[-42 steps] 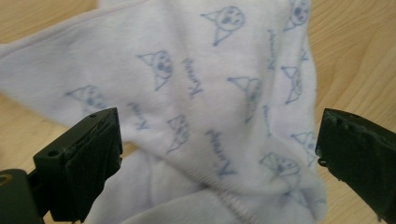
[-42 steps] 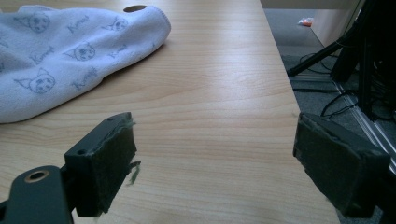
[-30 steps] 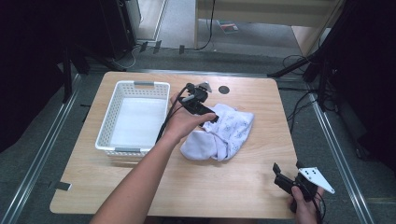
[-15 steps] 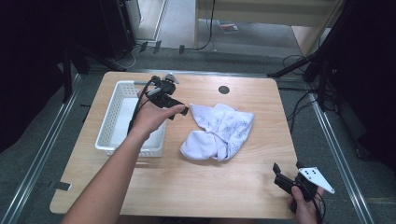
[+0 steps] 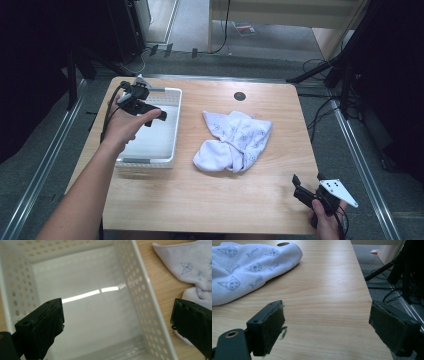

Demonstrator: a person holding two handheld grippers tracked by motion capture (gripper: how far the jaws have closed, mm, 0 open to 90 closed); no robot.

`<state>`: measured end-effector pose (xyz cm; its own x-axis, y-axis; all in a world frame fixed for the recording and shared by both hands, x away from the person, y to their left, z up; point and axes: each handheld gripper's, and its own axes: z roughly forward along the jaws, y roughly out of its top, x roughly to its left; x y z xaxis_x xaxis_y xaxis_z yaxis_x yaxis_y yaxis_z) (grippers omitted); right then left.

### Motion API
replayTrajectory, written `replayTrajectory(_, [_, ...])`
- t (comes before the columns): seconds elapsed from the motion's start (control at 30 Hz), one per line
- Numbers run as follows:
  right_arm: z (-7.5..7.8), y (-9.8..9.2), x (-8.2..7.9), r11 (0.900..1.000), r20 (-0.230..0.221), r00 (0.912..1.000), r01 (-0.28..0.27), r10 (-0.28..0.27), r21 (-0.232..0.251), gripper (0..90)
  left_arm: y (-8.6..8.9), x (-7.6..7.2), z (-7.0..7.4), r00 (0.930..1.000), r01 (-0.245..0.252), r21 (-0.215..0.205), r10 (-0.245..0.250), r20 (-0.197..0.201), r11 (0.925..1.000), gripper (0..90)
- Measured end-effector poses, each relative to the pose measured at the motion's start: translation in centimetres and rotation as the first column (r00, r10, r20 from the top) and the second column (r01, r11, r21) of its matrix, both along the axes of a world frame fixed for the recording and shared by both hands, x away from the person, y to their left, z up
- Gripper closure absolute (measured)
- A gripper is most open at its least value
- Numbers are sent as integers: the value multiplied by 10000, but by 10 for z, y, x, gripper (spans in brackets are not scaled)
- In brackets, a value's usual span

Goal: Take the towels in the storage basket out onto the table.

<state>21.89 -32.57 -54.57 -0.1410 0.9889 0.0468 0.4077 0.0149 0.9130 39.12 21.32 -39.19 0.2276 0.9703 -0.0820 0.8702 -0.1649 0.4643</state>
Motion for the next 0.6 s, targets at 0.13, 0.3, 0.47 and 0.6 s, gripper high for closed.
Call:
replayTrajectory(0.13, [0, 0, 0, 10000, 4, 10000, 8, -8, -9, 134, 20, -6, -1, 9997, -238, 281, 239, -26, 9993, 0])
replayTrajectory(0.3, [0, 0, 0, 10000, 1, 10000, 25, -25, -9, 134, 43, -15, 0, 9988, -491, 346, 491, 17, 9982, 0])
replayTrajectory(0.47, [0, 0, 0, 10000, 2, 10000, 49, -49, -21, 134, 60, -27, -2, 9970, -745, 282, 739, 209, 9968, 0])
replayTrajectory(0.6, [0, 0, 0, 10000, 2, 10000, 59, -59, -21, 134, 70, -39, -5, 9947, -920, 100, 915, 469, 9957, 0])
